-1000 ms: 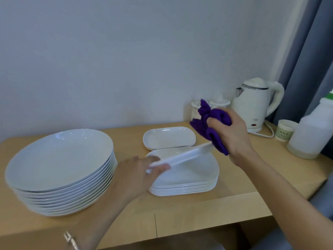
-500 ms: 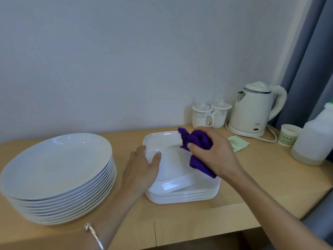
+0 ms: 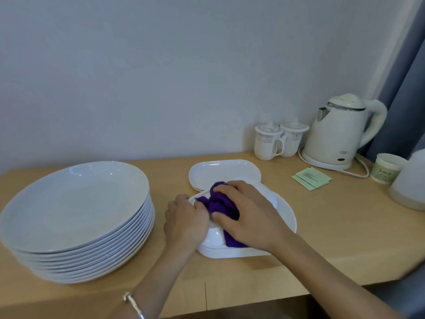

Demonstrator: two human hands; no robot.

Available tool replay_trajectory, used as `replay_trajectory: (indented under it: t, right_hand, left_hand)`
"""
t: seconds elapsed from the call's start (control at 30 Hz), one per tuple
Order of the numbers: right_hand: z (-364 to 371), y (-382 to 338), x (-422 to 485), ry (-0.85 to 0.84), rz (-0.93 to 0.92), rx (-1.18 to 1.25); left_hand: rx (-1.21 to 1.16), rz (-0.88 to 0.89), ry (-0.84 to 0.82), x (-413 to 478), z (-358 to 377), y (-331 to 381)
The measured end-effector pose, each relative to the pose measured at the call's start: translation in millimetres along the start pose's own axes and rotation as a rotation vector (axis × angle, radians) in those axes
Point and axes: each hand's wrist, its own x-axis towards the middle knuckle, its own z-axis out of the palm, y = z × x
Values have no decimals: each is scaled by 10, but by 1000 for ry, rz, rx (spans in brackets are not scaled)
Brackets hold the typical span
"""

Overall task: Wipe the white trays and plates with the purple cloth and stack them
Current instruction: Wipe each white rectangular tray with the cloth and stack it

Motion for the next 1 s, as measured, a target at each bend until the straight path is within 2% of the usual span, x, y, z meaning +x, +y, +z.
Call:
replay_trajectory:
  t: [0.13, 0.3, 0.43, 0.63, 0.8, 0.93, 1.0]
  right_hand:
    - [-56, 111, 6, 49, 45, 84]
    - [-169, 328, 35, 118, 155, 103]
    - [-85, 266, 6, 103, 96, 42]
    - [-66, 236, 3, 84, 44, 31]
    - [-175, 491, 136, -5, 45, 24]
    - [-273, 681, 335, 166, 223, 15]
    - [-149, 527, 258, 140, 84, -24]
  left_hand:
    - [136, 68, -23, -43, -46, 90]
    - [185, 143, -23, -42, 32, 103]
    - [204, 187, 6, -57, 117, 20]
    - [176, 285, -73, -14, 123, 22]
    - [448, 305, -102, 26, 178, -4]
    - [482, 322, -89, 6, 193, 11]
    - [472, 323, -101, 8, 192, 7]
